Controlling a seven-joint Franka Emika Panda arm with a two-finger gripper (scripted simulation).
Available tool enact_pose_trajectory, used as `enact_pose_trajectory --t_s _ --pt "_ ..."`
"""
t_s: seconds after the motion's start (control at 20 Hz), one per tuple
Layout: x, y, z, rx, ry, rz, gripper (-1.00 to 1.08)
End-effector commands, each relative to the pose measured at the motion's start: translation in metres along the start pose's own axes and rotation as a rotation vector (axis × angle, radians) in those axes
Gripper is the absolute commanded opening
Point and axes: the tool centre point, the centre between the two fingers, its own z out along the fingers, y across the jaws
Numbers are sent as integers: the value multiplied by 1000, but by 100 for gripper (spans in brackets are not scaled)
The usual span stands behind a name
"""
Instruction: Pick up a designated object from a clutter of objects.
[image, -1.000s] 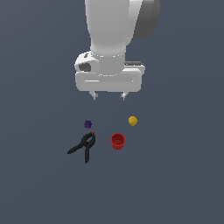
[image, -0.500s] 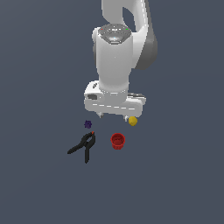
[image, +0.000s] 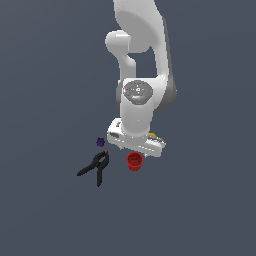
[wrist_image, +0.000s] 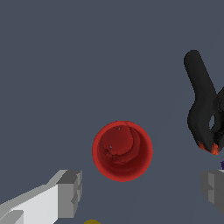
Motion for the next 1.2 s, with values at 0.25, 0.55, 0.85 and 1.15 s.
enact_pose_trajectory --t_s 0.25,0.55,0.85,1.15 --pt "-1 -7 38 -2 -5 68 100" --pt "-2 -7 42 -2 -7 73 100" --pt "-2 -7 59 -2 -6 74 100" --pt "-3 -7 86 -2 -6 76 100"
